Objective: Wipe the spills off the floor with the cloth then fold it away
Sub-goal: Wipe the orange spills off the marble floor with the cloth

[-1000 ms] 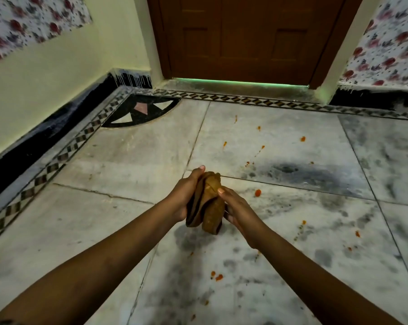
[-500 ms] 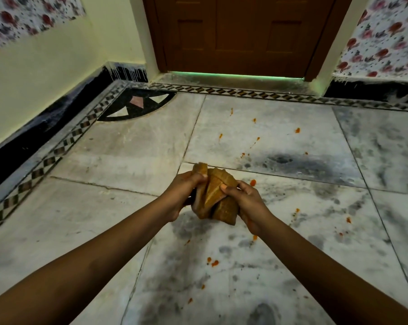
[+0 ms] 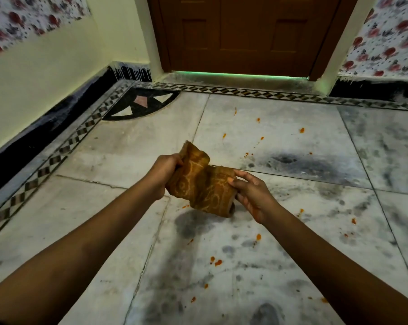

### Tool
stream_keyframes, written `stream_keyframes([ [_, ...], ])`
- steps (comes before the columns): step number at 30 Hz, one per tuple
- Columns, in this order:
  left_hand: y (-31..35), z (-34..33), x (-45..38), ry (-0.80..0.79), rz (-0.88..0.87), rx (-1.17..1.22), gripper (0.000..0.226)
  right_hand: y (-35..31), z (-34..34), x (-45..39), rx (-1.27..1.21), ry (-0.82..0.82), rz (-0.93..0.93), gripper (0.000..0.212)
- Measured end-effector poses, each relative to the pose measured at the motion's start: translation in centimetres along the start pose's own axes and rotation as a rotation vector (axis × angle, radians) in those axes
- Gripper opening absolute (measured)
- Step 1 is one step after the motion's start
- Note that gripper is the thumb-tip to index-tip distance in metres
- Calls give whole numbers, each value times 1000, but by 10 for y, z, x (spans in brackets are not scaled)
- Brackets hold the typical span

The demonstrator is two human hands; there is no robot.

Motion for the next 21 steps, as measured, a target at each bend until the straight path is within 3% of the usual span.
stream_keyframes([
  [4,8,23,-7,84,53,66,17,0,16,-3,3,70,-10,29],
  [6,14,28,-9,75,56,124,32,-2,22,-3,5,101,-11,29],
  [9,24,28,-10,29,7,12,59,-4,27,-2,26,140,-15,31],
  [12,37,25,-7,38,-73,-79,44,-2,30,-2,62,191,-18,34],
  [16,65,9,-1,-36,-170,-2,22,8,19,-5,140,156,-87,36],
  [18,84,0,2,-51,-284,-130,17,14,4,-5,91,81,-141,39],
  [21,111,-19,15,-29,-511,-491,28,25,-24,-3,-69,-17,-240,53],
])
Point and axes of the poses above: each hand's wrist, its own x-axis away from the middle knuckle, its own z-axis out of the back of the hand, y = z × x, the point moved 10 cm from there along -x, towards the middle knuckle, and after that the axes turned 7 degrees about -z, right-handed, at the moved point
